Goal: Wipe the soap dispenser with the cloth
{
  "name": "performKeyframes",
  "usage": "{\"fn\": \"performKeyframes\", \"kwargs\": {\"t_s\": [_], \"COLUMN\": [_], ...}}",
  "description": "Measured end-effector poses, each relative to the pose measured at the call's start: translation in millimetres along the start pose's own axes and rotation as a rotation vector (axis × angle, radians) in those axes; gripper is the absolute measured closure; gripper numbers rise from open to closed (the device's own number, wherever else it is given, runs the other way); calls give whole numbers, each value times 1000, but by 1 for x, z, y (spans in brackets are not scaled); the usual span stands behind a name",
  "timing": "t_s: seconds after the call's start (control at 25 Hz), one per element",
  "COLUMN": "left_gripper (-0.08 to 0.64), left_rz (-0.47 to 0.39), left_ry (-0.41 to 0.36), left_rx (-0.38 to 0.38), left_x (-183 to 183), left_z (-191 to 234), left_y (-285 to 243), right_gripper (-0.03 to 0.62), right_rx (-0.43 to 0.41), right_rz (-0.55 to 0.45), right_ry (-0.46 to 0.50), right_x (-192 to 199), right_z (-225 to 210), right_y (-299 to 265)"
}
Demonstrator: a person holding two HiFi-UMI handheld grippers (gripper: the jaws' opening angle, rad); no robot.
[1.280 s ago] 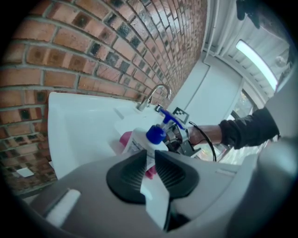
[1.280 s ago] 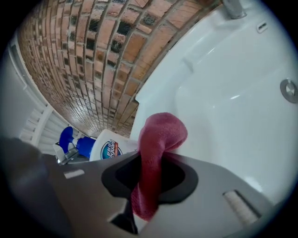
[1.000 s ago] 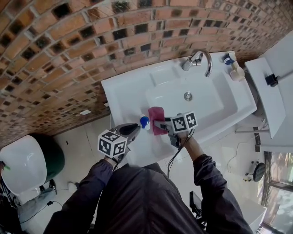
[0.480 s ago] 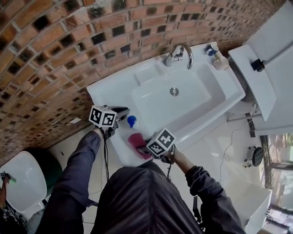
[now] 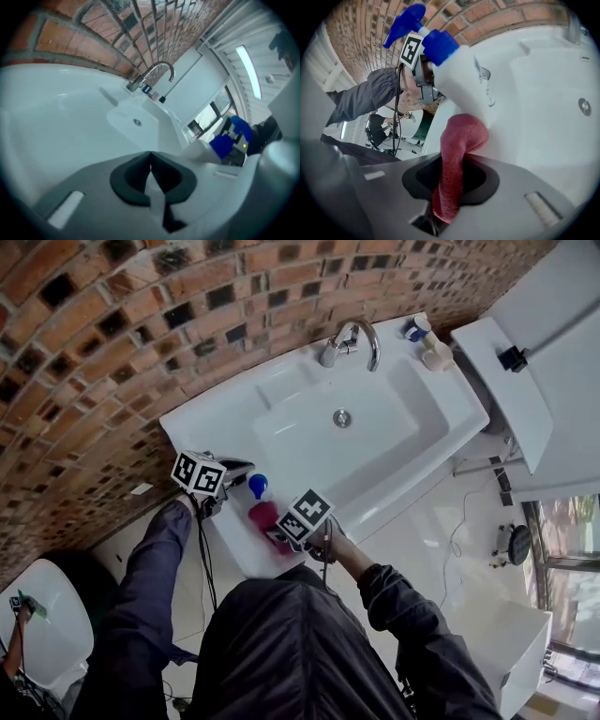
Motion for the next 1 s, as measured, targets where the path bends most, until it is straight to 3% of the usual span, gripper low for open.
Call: {"fn": "performKeyframes", "kwargs": {"t_s": [0.12, 0.32, 0.64, 1.0], "left_gripper": [560, 560, 560, 560], "left_rz": [61, 2, 109, 246], "left_ry": [-70, -88, -97, -183], "left_rx": [-15, -46, 84, 99], "left_x": [2, -18, -11, 23], "left_z": [-1, 6, -9, -23], "left_y": [2, 3, -18, -1], "right_gripper": [505, 505, 505, 505], "right_rx": [-25, -29, 23, 65], "right_rz": [6, 68, 44, 56], "right_ry": [0, 60, 27, 28], "right_x": [2, 1, -3, 0], "right_z": [2, 9, -1, -20], "right_y": [4, -3, -2, 22]}}
Point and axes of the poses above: the fingertips, and each gripper's own axes: y backward along the fingers, z to its left, x out of its underside, the point moved 4 cm from there along y, backward along the fingers, and after that the axes turned 8 degrees about y, right-handed, at the moved point
